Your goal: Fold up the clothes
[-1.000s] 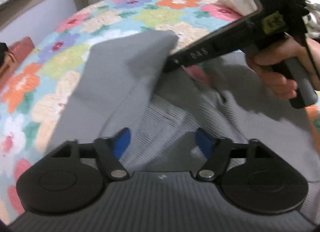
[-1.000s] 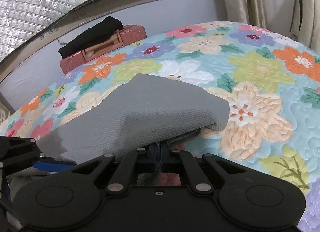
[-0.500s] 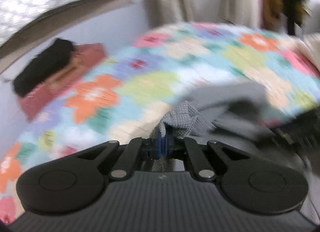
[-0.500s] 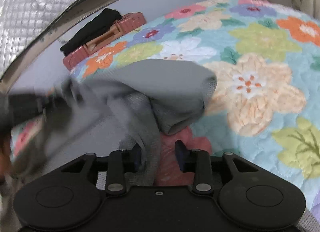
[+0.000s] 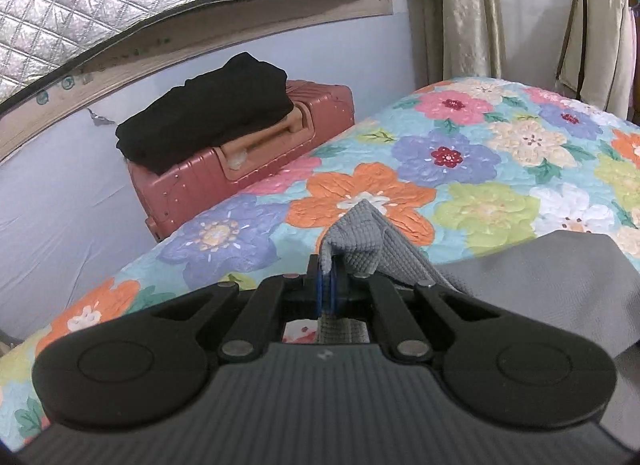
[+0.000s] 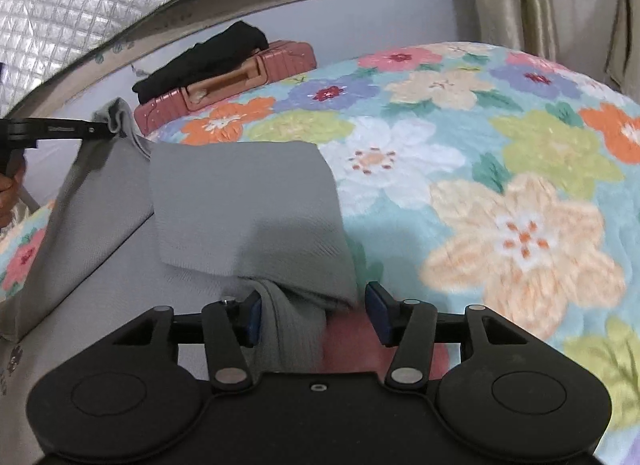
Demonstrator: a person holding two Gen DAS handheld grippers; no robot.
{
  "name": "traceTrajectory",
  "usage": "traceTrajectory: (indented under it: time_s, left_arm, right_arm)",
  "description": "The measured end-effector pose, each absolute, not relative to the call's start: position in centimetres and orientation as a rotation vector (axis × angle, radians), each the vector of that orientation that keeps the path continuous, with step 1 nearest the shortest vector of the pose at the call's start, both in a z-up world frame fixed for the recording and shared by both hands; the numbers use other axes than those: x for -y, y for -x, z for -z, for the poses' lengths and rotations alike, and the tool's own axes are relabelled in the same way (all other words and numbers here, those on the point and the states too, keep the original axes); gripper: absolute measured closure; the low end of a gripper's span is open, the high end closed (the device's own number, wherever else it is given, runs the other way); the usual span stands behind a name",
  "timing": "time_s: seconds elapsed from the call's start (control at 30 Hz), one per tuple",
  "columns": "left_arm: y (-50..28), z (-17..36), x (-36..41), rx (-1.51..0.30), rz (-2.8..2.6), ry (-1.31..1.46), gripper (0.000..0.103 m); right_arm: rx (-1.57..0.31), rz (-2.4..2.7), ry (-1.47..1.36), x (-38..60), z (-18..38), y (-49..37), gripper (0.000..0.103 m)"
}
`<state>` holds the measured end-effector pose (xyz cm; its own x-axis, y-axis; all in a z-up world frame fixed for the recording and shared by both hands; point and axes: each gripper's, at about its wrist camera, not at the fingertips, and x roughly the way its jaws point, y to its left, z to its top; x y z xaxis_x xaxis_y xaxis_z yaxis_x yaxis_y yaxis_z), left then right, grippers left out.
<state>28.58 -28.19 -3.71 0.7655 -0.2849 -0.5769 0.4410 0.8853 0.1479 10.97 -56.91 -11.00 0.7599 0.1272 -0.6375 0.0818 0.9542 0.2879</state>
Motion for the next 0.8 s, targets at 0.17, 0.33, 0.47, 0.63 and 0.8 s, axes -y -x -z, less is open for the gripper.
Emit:
traceTrajectory:
  time_s: [0.17,0.33,0.47,0.63,0.8]
  left_arm:
    - [-29.6,1.8,27.4,-0.462,0.379,-0.348,0.1]
    - [-33.3,0.2,25.0,-0.419,0.291,-0.324,0.1]
    - [-35.5,0.3,22.9,-0.395,0.22,-0.287,0.1]
    - [-37.9,0.3,20.6,-0.356,0.138,-0.25,0.1]
    - [-40.9,1.4,19.7,-0.371,0.077,-0.27,0.099]
  right_arm:
    - [-0.712,-0.033,-0.304,57.2,9.7,-13.9,0.047]
    - [-0.765,0.016,-0.16,57.0,8.1,-17.3,0.101]
    - [-0.685,0.139,-0.108,57.9,5.6,-19.6,0.1]
    - [-0.51,0.197,-0.045,59.1,1.0,-24.2,0.1]
    - [-0.56,0.188,0.026,59.7,0.5,-31.5,0.099]
